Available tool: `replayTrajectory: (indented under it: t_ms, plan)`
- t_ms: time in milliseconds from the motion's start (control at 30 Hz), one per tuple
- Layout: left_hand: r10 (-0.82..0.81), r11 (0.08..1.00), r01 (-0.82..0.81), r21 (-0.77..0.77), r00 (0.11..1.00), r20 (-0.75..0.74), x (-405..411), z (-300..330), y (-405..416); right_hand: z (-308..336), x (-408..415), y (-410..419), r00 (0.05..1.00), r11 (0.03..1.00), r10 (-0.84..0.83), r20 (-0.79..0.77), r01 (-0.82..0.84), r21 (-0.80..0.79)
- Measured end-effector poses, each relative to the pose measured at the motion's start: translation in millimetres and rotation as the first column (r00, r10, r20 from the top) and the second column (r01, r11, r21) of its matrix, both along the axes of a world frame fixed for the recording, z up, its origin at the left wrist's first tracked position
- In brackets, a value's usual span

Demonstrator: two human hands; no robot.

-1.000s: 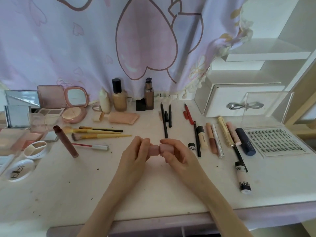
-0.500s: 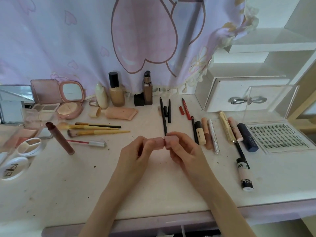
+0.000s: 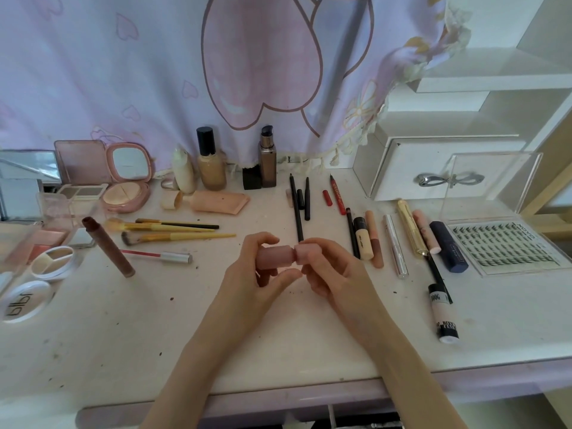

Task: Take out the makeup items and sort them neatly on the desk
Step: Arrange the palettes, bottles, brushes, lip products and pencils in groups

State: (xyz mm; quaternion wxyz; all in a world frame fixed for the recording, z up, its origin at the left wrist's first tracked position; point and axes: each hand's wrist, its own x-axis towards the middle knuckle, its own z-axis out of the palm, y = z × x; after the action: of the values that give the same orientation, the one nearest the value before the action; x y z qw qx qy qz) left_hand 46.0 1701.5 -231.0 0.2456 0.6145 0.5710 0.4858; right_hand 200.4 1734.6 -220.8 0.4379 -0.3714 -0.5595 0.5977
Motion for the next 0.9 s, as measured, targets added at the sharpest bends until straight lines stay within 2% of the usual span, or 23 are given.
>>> replayTrajectory:
  t_ms: [167,267,367,467,533,633,767,900]
  plan:
    - [0.019,0.999,-0.011,0.048,0.987,-0.160,1.1,1.8,0.7,-0.1,-1.8,-1.0,0.998,0.998,-0.065,0.010,0.064,0.018]
    - [0.024,0.995,-0.009,0.103,0.989,-0.145,1.3,4.5,-0.4,0.5,-0.4,-0.2,0.998,0.999,-0.046,-0.045,0.045,-0.017]
    - [0.007,0.992,0.010,0.129,0.991,-0.131,-0.2,6.1,-1.7,-0.4,-0.7,0.1,0.998,0.999,-0.050,-0.031,0.050,-0.009]
    - [0.022,0.996,-0.008,0.094,0.987,-0.158,0.4,3.9,-1.4,-1.9,-2.0,-0.2,0.996,0.996,-0.088,-0.027,0.087,-0.028]
    - [0.067,0.996,-0.060,0.059,0.991,-0.120,-0.5,2.6,-1.0,-2.6,-2.8,-0.2,0.992,0.992,-0.126,-0.028,0.125,-0.033]
    - [0.129,0.991,-0.128,0.023,0.991,-0.045,-0.9,5.8,-0.6,-3.0,-5.1,-2.1,0.985,0.986,-0.166,0.057,0.163,0.042]
    - [0.158,0.987,-0.157,0.020,0.986,-0.049,-1.1,8.0,0.5,-2.0,-6.7,-5.4,0.976,0.980,-0.163,0.148,0.142,0.140]
    - [0.100,0.994,-0.095,0.056,0.989,-0.104,-0.2,6.0,0.7,1.1,-2.3,-4.3,0.993,0.994,-0.102,0.052,0.101,0.033]
